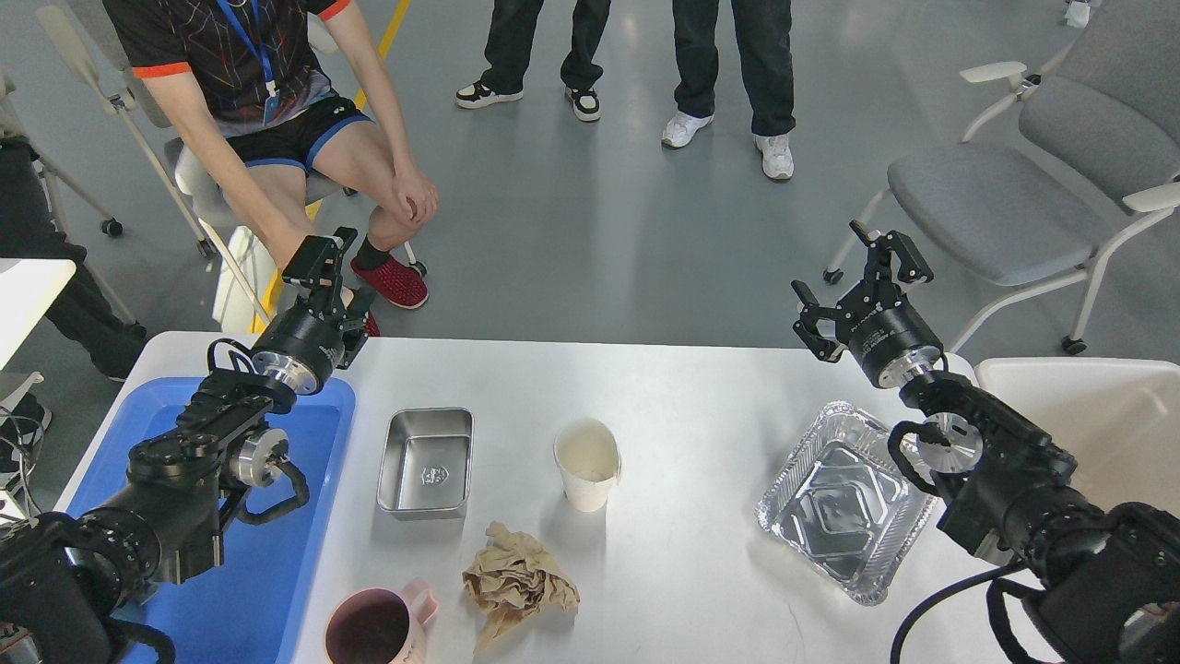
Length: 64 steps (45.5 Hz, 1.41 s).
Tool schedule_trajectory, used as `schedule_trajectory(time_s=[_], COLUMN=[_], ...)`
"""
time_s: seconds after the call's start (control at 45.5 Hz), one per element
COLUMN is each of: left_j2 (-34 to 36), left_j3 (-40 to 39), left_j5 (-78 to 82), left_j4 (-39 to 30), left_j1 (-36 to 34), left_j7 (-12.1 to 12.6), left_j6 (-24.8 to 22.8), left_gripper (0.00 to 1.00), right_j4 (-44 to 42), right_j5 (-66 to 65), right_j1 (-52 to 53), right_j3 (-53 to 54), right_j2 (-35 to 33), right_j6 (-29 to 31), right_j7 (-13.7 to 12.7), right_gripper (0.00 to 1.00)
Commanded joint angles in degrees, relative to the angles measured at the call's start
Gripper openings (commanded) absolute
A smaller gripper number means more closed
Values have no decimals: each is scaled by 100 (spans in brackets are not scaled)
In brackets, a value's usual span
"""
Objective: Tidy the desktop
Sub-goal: 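Move the left gripper down past the blue basin toward the pink mug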
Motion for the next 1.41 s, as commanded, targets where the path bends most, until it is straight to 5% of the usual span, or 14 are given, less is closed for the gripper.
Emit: schedule_trajectory(time_s=[0.0,0.461,0.571,0.746,1.032,1.164,1.383], left_j2=[-45,-37,112,1070,2642,4013,6500], left_j3=[-8,97,447,2205,3270,3244,3182], left_j5=[-3,-30,102,164,971,1955,3581], left_j4=[12,12,-6,-32,-216,-1181,-4011], left_j1=[5,4,-22,-153,-505,-777,-1217], left_j7=[-5,12,56,-93,-488,-734,-761], left_j6=[14,-117,-574,-1224,-2393,-2789,-2772], left_gripper=[97,97,97,97,97,97,97], right_j4=[3,3,3,12,3,12,12], right_j5=[0,0,0,0,0,0,0], right_j1=[0,0,9,18,71,97,106], right_j3=[0,-9,0,0,-9,-9,-9], right_j2=[7,33,42,59,165,217,341], right_j6=[-26,-96,-96,-96,-105,-140,-175], right_j7=[0,0,0,0,0,0,0], right_gripper=[100,100,100,100,100,100,100])
